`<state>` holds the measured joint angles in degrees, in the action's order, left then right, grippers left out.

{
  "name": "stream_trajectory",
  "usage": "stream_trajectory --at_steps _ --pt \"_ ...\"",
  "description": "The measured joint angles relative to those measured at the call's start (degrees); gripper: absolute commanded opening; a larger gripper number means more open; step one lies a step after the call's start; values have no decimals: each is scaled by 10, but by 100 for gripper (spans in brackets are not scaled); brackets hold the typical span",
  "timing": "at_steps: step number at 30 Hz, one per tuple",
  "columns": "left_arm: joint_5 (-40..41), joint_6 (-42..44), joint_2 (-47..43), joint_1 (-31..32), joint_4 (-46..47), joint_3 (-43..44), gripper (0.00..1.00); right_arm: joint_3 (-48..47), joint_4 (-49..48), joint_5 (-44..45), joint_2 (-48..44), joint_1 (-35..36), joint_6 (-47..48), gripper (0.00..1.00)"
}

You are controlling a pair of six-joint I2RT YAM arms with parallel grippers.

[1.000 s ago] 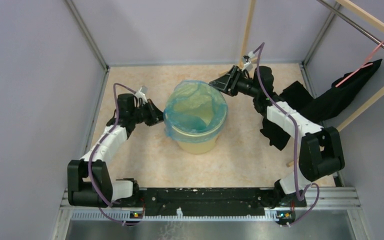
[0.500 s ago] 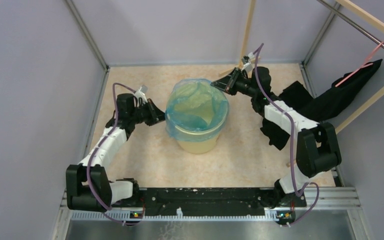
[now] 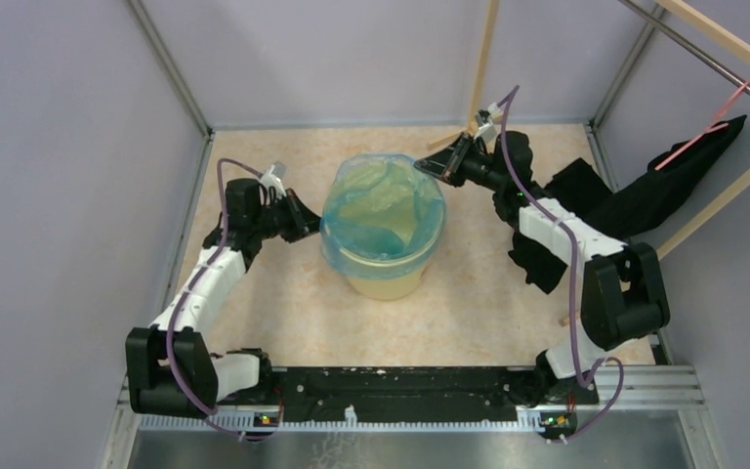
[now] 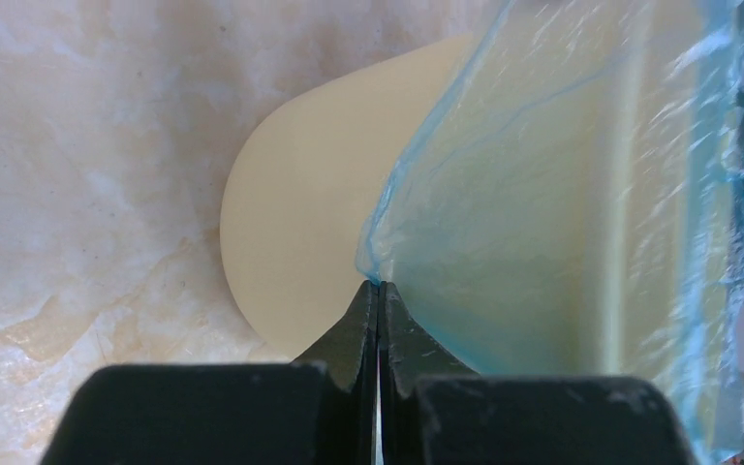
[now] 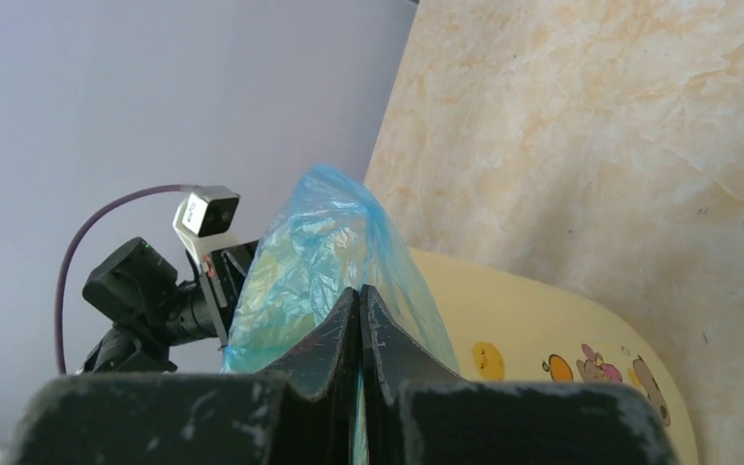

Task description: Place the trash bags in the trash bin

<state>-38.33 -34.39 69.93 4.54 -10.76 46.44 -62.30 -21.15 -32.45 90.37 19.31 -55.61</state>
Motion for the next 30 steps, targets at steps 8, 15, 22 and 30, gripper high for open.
stream_trajectory --at_steps 8,15,22,30 --pt "26 2 -41 0 -14 24 0 0 54 20 -62 -3 21 0" --pt "36 3 -43 0 -21 25 0 0 64 35 -68 -7 35 0" --pt "51 13 -22 0 -28 39 0 0 101 75 -45 -7 80 0" --pt "53 15 24 0 -27 52 0 17 105 84 7 -7 103 0"
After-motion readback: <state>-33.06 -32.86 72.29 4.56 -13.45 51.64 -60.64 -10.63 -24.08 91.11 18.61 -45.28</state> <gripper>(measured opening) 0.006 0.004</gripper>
